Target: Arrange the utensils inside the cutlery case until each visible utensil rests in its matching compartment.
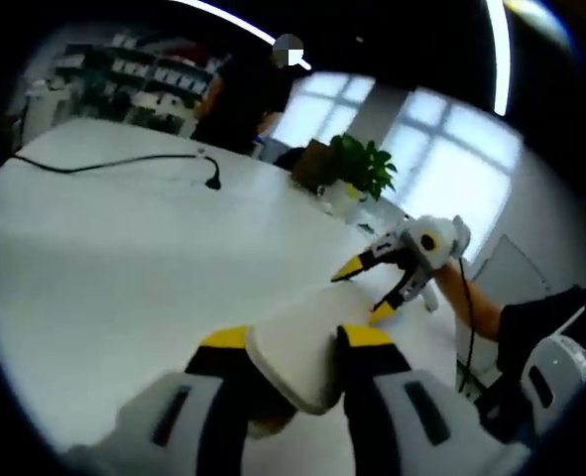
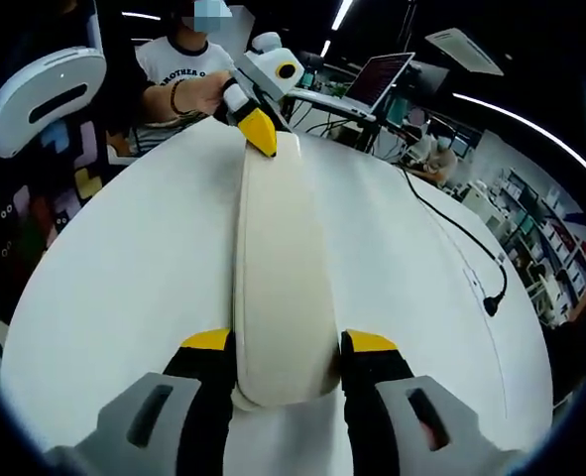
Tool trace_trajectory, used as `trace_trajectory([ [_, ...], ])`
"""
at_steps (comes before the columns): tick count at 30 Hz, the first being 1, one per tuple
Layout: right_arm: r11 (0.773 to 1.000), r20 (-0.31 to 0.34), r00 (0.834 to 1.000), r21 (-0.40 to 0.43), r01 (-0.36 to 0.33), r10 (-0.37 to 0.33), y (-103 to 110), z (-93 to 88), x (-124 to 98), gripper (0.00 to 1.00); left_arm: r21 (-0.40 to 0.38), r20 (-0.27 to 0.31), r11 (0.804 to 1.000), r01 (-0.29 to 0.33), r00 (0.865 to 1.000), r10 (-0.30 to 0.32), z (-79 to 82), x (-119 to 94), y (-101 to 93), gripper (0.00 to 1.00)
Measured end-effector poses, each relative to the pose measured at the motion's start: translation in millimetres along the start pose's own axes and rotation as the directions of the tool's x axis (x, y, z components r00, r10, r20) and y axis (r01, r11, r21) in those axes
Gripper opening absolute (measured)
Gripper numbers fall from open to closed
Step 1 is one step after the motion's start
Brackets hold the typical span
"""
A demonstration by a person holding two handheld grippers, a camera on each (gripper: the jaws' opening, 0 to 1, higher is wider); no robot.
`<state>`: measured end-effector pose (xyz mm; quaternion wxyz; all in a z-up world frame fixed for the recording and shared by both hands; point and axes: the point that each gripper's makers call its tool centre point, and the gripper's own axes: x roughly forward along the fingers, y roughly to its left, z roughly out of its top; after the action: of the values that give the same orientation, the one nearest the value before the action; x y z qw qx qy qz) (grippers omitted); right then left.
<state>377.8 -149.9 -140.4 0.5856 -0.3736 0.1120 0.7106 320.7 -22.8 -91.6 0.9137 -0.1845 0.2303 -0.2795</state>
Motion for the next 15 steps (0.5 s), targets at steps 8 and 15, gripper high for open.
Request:
trace_trajectory([
  [8,1.000,0.011,1.000,-0.012,0.005,-0.005,-1.0,2.9,-3.5,0.42,0.122,-0.032,0.991,0.055,0.998,-0.052,-3.6,1.0,-5.3,0.51],
  [15,0.999,0.024,0.999,-0.025,0.022,-0.021,-3.4,7.4,-7.1,0.41,0.254,-0.053,0.964,0.073,0.997,-0.062,-4.1,-0.1,-4.6,0.62],
])
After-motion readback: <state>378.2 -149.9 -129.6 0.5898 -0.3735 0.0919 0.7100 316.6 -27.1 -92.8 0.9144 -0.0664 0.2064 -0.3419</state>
